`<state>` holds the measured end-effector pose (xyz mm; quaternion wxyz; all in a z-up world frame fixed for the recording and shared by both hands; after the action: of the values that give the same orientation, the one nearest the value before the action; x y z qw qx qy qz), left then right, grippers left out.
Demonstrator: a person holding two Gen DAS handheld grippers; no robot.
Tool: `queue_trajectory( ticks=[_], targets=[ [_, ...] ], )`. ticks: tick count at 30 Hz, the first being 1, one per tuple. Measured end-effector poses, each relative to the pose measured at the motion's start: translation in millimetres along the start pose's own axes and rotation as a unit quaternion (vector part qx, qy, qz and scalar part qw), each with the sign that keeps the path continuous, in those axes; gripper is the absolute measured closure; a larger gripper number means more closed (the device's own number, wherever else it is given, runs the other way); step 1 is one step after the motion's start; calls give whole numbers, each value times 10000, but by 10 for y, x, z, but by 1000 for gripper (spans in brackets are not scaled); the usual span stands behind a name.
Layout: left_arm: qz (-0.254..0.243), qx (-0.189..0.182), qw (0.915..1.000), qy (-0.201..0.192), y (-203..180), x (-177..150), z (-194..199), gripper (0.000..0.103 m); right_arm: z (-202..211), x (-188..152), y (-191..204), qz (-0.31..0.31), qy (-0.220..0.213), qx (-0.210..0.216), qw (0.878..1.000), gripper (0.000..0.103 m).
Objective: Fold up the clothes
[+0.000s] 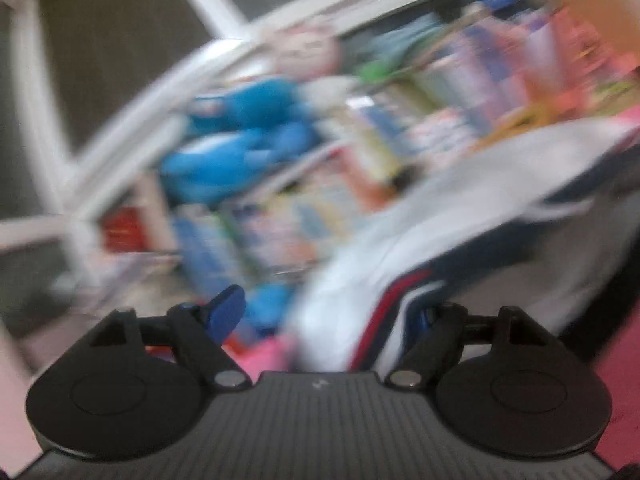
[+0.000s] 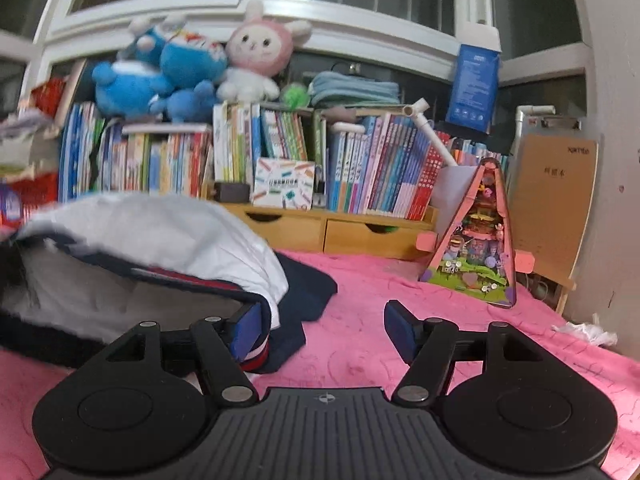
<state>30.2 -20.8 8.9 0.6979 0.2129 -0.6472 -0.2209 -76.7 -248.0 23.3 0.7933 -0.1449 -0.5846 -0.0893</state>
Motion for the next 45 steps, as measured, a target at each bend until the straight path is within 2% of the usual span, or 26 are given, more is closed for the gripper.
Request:
queue_trajectory(
  ticks=[3, 4, 5, 7, 8, 9, 12, 15, 17, 19, 21, 23, 24, 29, 30, 31, 32, 34, 35, 38, 41, 43, 45],
  targets=[
    [-145, 455, 9982, 359, 223, -208, -20, 15, 4, -60, 5, 121, 17, -145, 9998, 37],
    [-209, 705, 9961, 482, 295, -290, -20, 17, 10, -70, -20, 157, 0, -415, 9990, 49],
    [-129, 730, 9955, 590, 368, -349, 0, 18, 10, -77, -69, 196, -22, -755, 9970, 55],
    [91, 687, 9944, 797, 513, -456, 48, 18, -4, -78, -332, -138, 73, -1273, 9917, 55],
    [201, 665, 9935, 900, 585, -509, 72, 22, -8, -83, -493, -415, 178, -1370, 9895, 55],
    [310, 643, 9924, 1003, 657, -562, 97, 24, 0, -94, -643, -670, 289, -1284, 9890, 55],
    [639, 576, 9876, 1311, 873, -721, 171, 24, 128, -117, -689, -735, 238, -449, 9960, 52],
    [730, 498, 9897, 1124, 802, -604, 180, 24, 288, -110, -179, -223, 55, 664, 9975, 48],
    [932, 364, 9902, 972, 797, -467, 159, 24, 405, -117, 330, 241, -8, 1483, 9886, 44],
    [1132, 230, 9899, 819, 792, -329, 138, 24, 521, -109, 827, 706, -92, 2148, 9741, 42],
    [1286, 166, 9894, 650, 822, -194, 140, 24, 585, -83, 1289, 1181, -226, 2527, 9600, 37],
    [1418, 141, 9884, 529, 877, -102, 146, 24, 561, -76, 1661, 1553, -272, 2695, 9500, 34],
    [1462, 148, 9879, 488, 903, -79, 153, 24, 519, -76, 1777, 1648, -238, 2685, 9488, 35],
    [1632, 161, 9850, 535, 985, -157, 166, 24, 245, -69, 1953, 1601, 157, 2219, 9617, 40],
    [1633, 137, 9848, 574, 968, -190, 161, 22, 244, -64, 1884, 1546, 146, 2004, 9673, 42],
    [1583, 78, 9855, 612, 914, -234, 148, 16, 236, -47, 1798, 1484, 115, 1753, 9732, 51],
    [1523, 11, 9862, 649, 853, -279, 133, 11, 215, -6, 1678, 1368, 66, 1508, 9790, 51],
    [1402, -121, 9874, 723, 732, -369, 103, 10, 175, 75, 1384, 1007, 58, 1208, 9875, 56],
    [1277, -135, 9887, 777, 644, -420, 81, 10, 161, 80, 1280, 1017, 78, 1069, 9890, 57],
    [886, -33, 9917, 934, 408, -576, 20, 9, 120, 96, 968, 1046, 136, 651, 9923, 58],
    [755, 204, 9906, 1126, 446, -727, 4, 10, 79, 50, 689, 1218, 248, 234, 9920, 57],
    [903, 2, 9878, 1268, 575, -796, 44, 9, 61, -222, 606, 1811, 515, 51, 9821, 58],
    [866, -280, 9886, 1195, 650, -736, 200, 9, 46, -362, 470, 1921, 610, -12, 9795, 58]
  ],
)
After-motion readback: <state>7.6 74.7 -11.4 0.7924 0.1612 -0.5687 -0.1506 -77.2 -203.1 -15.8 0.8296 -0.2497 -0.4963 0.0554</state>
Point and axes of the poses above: each gripper's, at about its wrist camera, not at the fingertips, and z roughly against the way its jaws point, y to its left, x to its top, the point moved 3 cm from there along -z, roughly the way its jaws point, and after that the axes turned 1 degree about x, right-handed, at the moved point
